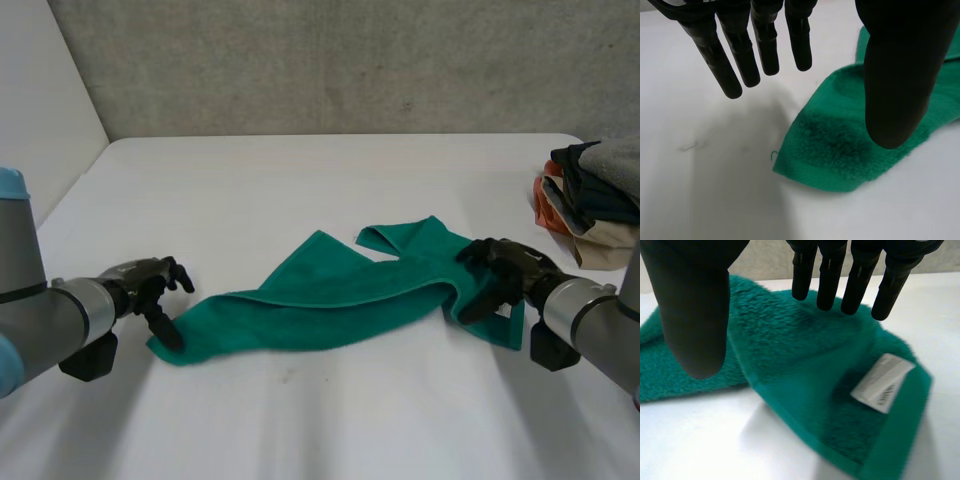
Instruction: Fold the laundry.
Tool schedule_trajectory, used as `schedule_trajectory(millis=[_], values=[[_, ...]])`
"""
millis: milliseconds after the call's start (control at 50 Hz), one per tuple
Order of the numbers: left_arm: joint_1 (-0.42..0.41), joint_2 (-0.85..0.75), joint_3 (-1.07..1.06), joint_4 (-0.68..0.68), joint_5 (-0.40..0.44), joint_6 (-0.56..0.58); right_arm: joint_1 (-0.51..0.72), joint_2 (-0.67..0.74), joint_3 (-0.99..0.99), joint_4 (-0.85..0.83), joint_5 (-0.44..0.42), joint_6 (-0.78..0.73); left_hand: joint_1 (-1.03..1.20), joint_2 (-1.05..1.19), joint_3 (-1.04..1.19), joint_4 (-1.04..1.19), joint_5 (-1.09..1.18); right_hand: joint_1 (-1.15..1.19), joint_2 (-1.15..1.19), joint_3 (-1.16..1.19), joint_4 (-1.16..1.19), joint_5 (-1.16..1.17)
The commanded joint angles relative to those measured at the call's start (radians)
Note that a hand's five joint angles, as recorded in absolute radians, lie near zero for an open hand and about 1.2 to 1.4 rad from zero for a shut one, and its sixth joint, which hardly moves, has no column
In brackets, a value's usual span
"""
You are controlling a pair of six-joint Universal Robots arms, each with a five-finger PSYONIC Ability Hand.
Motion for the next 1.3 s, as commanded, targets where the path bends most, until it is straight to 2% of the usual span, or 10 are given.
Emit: schedule_trajectory(millis=[20,120,220,340,520,660,860,1060,1160,1300], values=[[-0.007,-0.078,0.035,0.021,-0.018,0.03,0.064,0.044,-0.036,-0.044,0.051,0.03,0.193,0.197,0.196,0.189,0.19,0.026,0.022,0.022,0.039,0.062],[-0.02,-0.114,0.052,0.023,-0.018,0.027,0.101,0.082,-0.064,-0.071,0.112,0.027,0.462,0.466,0.466,0.459,0.459,0.248,0.245,0.244,0.261,0.284],[-0.035,-0.124,0.077,0.029,-0.036,0.032,0.112,0.087,-0.096,-0.091,0.163,0.012,0.956,0.96,0.959,0.952,0.953,0.971,0.968,0.967,0.984,1.007],[-0.024,-0.062,0.091,0.016,-0.049,0.027,0.097,0.007,-0.142,-0.085,0.144,-0.218,0.956,0.96,0.959,0.952,0.953,0.971,0.968,0.967,0.985,1.007],[0.034,0.247,-0.007,0.052,0.023,0.06,0.036,-0.183,-0.231,0.232,0.007,-0.92,0.956,0.96,0.959,0.952,0.953,0.971,0.968,0.967,0.985,1.007],[0.013,0.193,-0.084,0.07,0.082,0.171,0.011,-0.105,-0.317,0.439,-0.003,-1.069,0.956,0.96,0.959,0.952,0.953,0.971,0.968,0.967,0.985,1.007],[0.0,-0.034,0.032,0.228,0.028,0.199,0.071,0.064,-0.409,0.343,0.005,-1.008,0.956,0.96,0.959,0.952,0.953,0.971,0.968,0.967,0.985,1.007],[0.009,0.017,0.331,0.507,-0.016,0.072,0.109,0.147,-0.769,-0.292,0.123,-0.956,0.956,0.96,0.959,0.952,0.953,0.971,0.968,0.967,0.985,1.007],[0.006,0.16,0.353,0.677,-0.082,-0.026,0.101,0.095,-0.756,-0.622,0.054,-0.871,0.956,0.96,0.959,0.952,0.953,0.971,0.968,0.967,0.985,1.007],[0.002,0.263,0.238,0.587,-0.032,-0.043,0.089,0.042,-0.688,-0.489,-0.081,-0.768,0.956,0.96,0.959,0.952,0.953,0.971,0.968,0.967,0.985,1.007]])
